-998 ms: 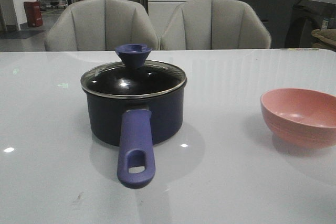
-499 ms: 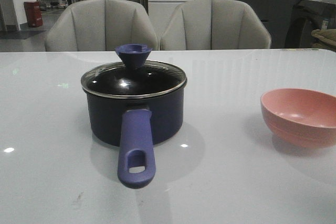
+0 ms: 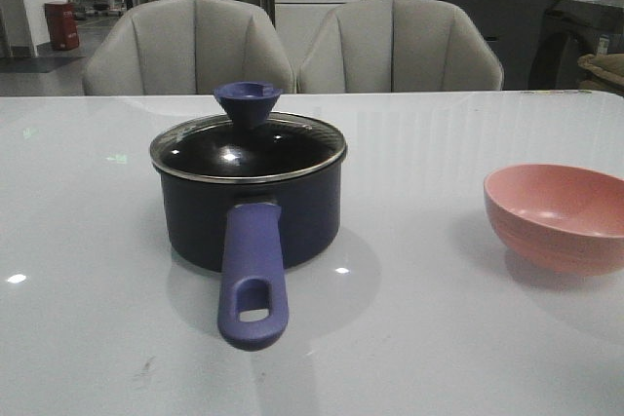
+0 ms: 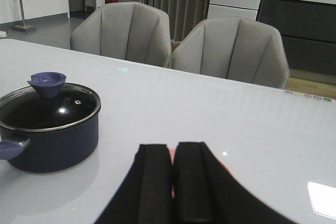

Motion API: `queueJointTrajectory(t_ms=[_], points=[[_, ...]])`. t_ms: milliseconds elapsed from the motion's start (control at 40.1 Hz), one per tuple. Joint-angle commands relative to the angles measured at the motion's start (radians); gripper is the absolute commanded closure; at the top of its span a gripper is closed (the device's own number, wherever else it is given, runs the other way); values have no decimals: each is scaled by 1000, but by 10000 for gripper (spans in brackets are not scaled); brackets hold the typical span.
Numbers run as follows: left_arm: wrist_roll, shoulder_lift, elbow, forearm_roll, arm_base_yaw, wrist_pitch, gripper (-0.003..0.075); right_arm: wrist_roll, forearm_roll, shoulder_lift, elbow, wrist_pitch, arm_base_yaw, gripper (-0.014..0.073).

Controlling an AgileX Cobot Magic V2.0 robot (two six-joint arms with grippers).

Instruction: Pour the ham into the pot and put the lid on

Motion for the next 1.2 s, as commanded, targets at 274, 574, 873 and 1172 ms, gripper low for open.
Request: queueJointTrajectory(t_ms=[274, 574, 873, 1172], points=[[-10, 13, -22, -3, -4, -77, 577, -8, 8, 13, -28, -78, 5, 441], [-10, 11, 81, 31, 196, -236, 577, -8, 8, 13, -28, -78, 5, 441], [-10, -38, 320, 2, 500, -649, 577, -8, 8, 13, -28, -78, 5, 441], [-10, -38, 486, -74, 587, -805, 577, -8, 8, 13, -28, -78, 5, 441]])
